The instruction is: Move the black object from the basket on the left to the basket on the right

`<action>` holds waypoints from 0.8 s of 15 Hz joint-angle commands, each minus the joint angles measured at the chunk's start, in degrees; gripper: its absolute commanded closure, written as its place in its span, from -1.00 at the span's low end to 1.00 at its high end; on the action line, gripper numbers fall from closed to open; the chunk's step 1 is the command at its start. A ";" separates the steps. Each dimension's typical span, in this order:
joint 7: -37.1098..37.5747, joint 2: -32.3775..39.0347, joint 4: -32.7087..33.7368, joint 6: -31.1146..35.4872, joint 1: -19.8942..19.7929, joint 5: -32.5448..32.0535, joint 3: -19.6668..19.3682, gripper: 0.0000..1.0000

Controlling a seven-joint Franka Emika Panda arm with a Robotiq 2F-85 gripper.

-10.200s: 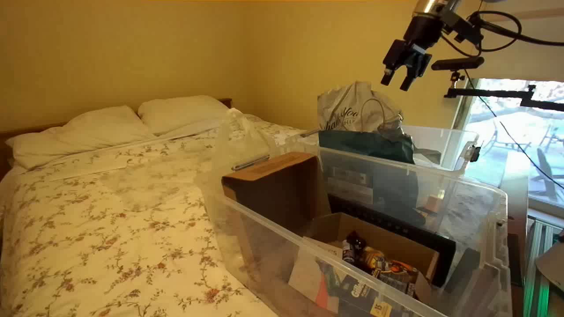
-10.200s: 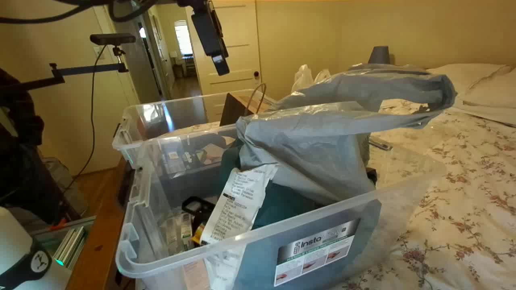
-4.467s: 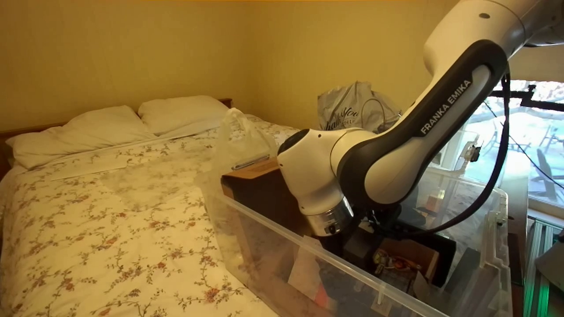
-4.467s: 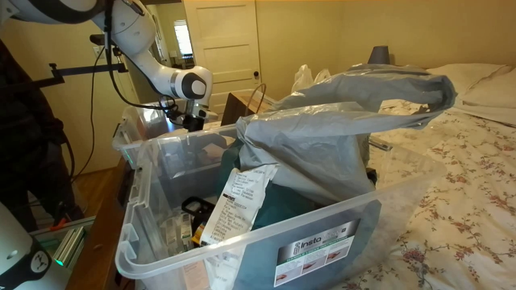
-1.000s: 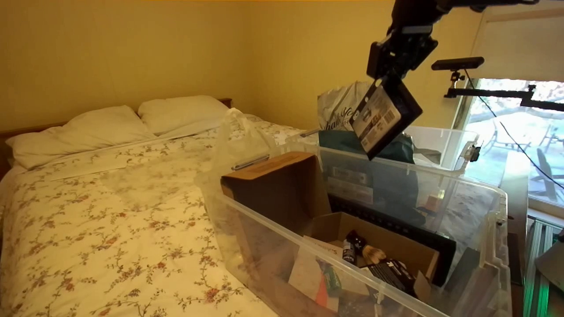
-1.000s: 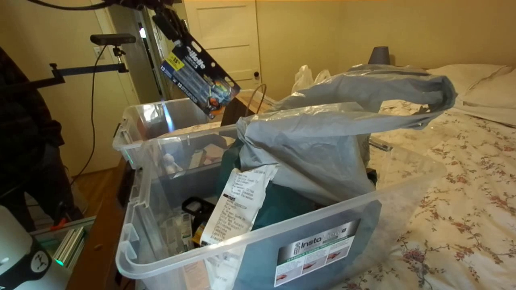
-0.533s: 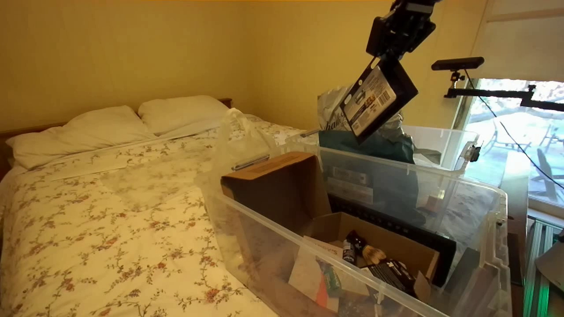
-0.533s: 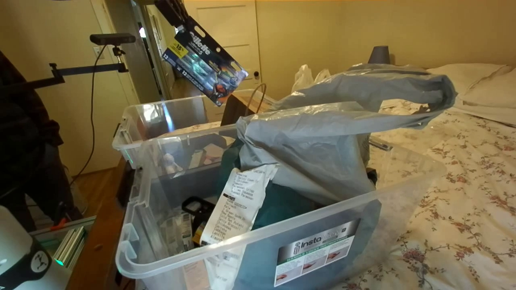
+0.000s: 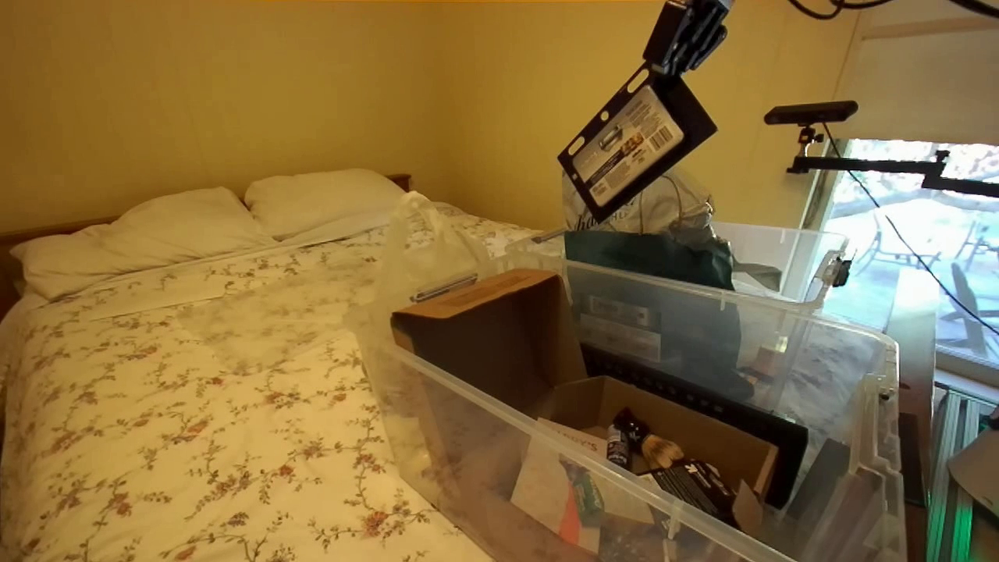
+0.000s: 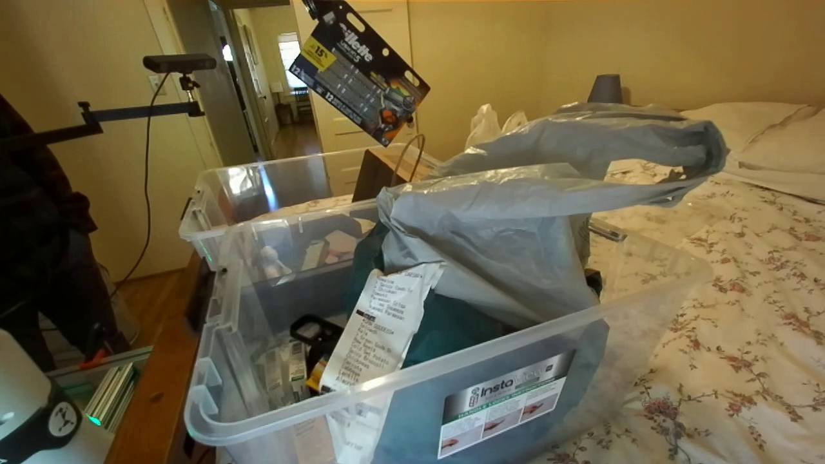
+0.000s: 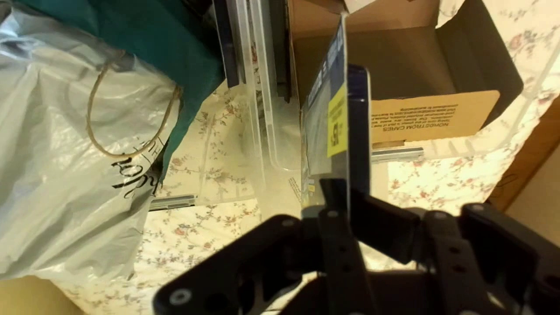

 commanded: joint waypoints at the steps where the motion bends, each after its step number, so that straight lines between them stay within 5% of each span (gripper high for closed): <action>1: -15.81 0.93 -1.23 1.69 4.30 4.02 -8.24 0.97; 2: -20.40 2.19 -0.65 0.92 4.32 4.60 -9.52 0.97; 3: -15.84 0.93 -0.84 0.36 -4.06 5.45 -1.42 0.97; 7: -16.98 1.40 -0.82 0.28 -7.80 5.98 1.35 0.97; 12: -16.56 3.69 -1.78 6.16 -16.23 -6.59 5.81 0.97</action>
